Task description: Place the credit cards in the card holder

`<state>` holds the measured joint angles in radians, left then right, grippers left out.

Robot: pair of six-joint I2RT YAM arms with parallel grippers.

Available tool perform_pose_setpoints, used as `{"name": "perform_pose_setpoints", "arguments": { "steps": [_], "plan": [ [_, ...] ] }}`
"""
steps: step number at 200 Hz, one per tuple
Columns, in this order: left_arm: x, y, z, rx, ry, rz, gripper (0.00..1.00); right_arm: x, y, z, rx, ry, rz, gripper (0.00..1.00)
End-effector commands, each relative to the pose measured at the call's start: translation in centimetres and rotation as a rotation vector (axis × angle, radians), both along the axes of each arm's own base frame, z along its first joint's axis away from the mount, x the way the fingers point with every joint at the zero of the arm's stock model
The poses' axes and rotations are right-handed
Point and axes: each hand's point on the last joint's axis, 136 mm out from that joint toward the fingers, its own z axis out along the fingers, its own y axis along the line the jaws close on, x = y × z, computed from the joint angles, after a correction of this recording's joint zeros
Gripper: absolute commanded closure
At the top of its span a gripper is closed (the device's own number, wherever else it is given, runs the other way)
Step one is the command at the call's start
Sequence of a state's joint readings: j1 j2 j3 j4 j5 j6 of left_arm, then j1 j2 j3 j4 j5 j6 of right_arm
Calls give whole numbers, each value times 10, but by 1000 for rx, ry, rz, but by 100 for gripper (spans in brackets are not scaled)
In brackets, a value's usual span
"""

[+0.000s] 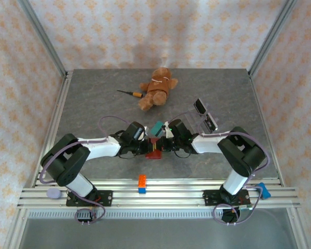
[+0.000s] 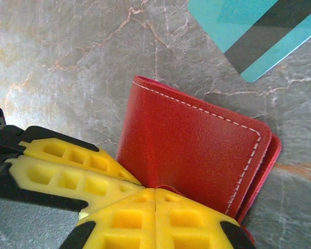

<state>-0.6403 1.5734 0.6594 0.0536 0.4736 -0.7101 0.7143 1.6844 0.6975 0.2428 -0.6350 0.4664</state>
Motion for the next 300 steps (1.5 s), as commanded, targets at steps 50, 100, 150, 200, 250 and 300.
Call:
{"name": "perform_pose_setpoints", "arguments": {
  "steps": [50, 100, 150, 200, 250, 300],
  "plan": [
    [-4, 21, -24, 92, 27, 66, 93, -23, -68, -79, -328, 139, -115, 100],
    [-3, 19, -22, 70, 29, 69, 93, -27, -74, -96, -356, 165, -137, 100],
    [-3, 20, -17, 70, 19, 71, 93, -9, -17, -20, -58, 214, -133, 100],
    [-4, 19, -16, 56, 18, 75, 93, 8, -1, 43, -20, 144, -103, 100],
    [-3, 14, -13, 22, 16, 71, 94, 7, -6, 40, -49, 160, -120, 92],
    [6, 16, 25, -18, -54, 74, 89, 12, -46, 66, -184, -20, -181, 67]
  ]
}}
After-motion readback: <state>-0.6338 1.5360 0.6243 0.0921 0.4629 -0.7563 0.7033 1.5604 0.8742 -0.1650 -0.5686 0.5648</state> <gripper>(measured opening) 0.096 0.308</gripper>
